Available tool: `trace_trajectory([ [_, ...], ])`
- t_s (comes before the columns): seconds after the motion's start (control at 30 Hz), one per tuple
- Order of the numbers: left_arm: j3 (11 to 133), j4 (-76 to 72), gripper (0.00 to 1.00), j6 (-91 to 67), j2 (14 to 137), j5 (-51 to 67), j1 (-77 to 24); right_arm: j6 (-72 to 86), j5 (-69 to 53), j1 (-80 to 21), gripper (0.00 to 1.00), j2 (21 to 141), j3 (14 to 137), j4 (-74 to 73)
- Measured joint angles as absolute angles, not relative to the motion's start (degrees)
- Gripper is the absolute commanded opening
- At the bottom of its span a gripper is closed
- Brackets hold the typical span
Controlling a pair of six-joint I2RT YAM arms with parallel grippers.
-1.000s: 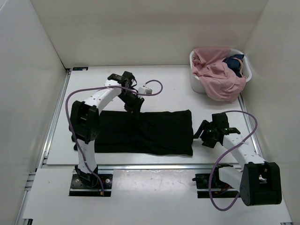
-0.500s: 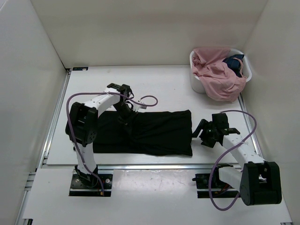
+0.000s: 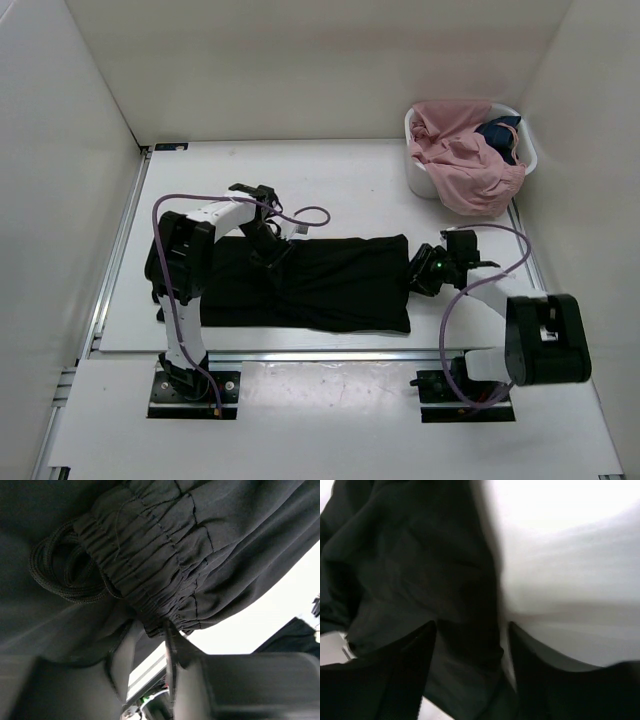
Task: Fold and stack the trousers
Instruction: Fold the trousers
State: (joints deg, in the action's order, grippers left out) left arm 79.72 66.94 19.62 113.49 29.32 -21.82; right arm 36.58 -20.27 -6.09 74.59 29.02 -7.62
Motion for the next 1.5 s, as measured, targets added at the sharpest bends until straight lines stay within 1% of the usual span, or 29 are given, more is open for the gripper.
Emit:
trace_trajectory([
  [0.03, 79.72, 66.81, 0.44, 19.57, 113.49, 29.32, -21.82, 36.69, -21.15, -6.15, 0.36, 76.62, 29.52, -6.70],
  [0.07, 79.72, 66.78, 0.46, 19.46, 113.49, 29.30, -21.82, 36.84, -21.06, -6.37, 0.25, 78.35, 29.78, -6.02],
  [0.1, 79.72, 66.76, 0.51, 19.42, 113.47, 29.08, -21.80, 37.19, -21.82, -6.50, 0.14, 79.94, 29.93, -5.67],
  [0.13, 79.72, 66.72, 0.54, 19.44, 113.38, 28.88, -21.63, 37.41, -22.24, -6.70, 0.00, 81.03, 30.15, -5.45],
  [0.27, 79.72, 66.81, 0.67, 19.44, 111.72, 28.64, -19.70, 38.09, -22.33, -7.18, 0.00, 81.76, 30.52, -5.93],
  [0.37, 79.70, 66.78, 0.70, 19.29, 108.73, 27.88, -14.57, 37.91, -21.04, -6.26, 0.00, 80.68, 32.27, -9.91],
  [0.47, 79.02, 66.15, 0.70, 18.61, 105.51, 23.97, -8.69, 35.97, -19.05, -2.70, 0.00, 76.16, 36.51, -18.06],
  [0.57, 76.07, 65.08, 0.70, 17.78, 102.72, 17.93, -4.71, 32.16, -16.53, 2.70, 0.00, 71.13, 43.97, -27.20],
  [0.7, 72.69, 64.53, 0.70, 17.26, 102.50, 12.34, -4.60, 25.45, -11.75, 9.06, 0.00, 68.47, 57.06, -40.97],
  [0.83, 72.71, 64.31, 0.70, 17.30, 103.72, 12.53, -5.96, 20.47, -7.38, 8.54, 0.00, 69.23, 72.36, -52.88],
  [0.93, 74.65, 64.82, 0.70, 17.32, 106.10, 16.23, -8.12, 20.60, -5.30, 2.20, 0.00, 71.70, 82.85, -57.67],
  [1.0, 77.19, 64.95, 0.71, 17.56, 108.79, 20.25, -9.67, 22.20, -2.20, -6.74, 0.00, 75.40, 88.95, -59.72],
  [1.13, 81.17, 64.73, 0.71, 18.24, 113.97, 25.87, -12.97, 26.13, 0.54, -28.16, 0.00, 88.86, 98.06, -59.29],
  [1.23, 82.98, 64.97, 0.71, 18.59, 116.88, 27.57, -14.63, 29.36, 1.15, -38.06, 0.00, 100.20, 101.21, -57.84],
  [1.33, 84.97, 65.32, 0.71, 18.59, 119.37, 27.99, -15.22, 32.75, 1.32, -43.88, 0.00, 108.97, 101.80, -56.58],
  [1.37, 85.65, 65.60, 0.72, 18.50, 119.96, 28.10, -15.18, 33.85, 1.32, -45.15, 0.00, 111.20, 101.80, -56.51],
  [1.5, 87.35, 66.32, 0.72, 18.39, 121.10, 28.51, -15.09, 37.01, 0.84, -47.22, 0.00, 115.87, 101.86, -56.01],
])
